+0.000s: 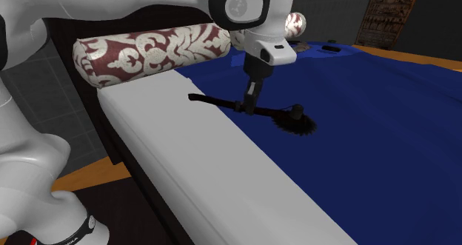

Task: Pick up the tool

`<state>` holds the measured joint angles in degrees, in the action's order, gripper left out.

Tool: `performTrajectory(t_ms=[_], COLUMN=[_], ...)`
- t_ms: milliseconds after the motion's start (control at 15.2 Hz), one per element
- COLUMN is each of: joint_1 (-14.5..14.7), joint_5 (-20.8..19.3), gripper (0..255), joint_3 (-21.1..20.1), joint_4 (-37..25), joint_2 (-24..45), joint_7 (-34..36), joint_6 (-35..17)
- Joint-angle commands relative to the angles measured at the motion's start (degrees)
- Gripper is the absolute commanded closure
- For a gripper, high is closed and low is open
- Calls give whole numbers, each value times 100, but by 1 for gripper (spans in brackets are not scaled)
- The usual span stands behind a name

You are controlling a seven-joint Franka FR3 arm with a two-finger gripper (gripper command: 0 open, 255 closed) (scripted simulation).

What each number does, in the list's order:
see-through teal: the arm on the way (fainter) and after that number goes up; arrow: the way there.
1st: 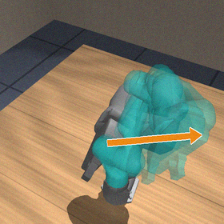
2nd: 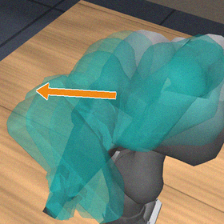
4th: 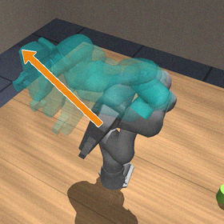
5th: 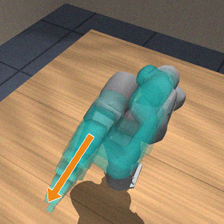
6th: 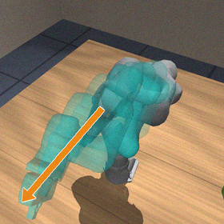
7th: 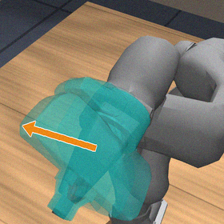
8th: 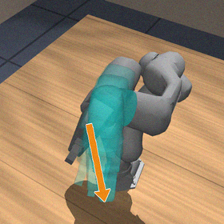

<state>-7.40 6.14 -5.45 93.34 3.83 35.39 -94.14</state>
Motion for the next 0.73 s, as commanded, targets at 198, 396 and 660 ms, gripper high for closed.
performTrajectory(t_ms=[198,396,660], joint_1=[1,1,3], joint_5=[-7,-12,-19], gripper=[255,255,255], joint_3=[-1,-2,-3], joint_4=[-451,-757,-1202], joint_2=[57,113,214], joint_7=[43,70,109], joint_6=[391,639,982])
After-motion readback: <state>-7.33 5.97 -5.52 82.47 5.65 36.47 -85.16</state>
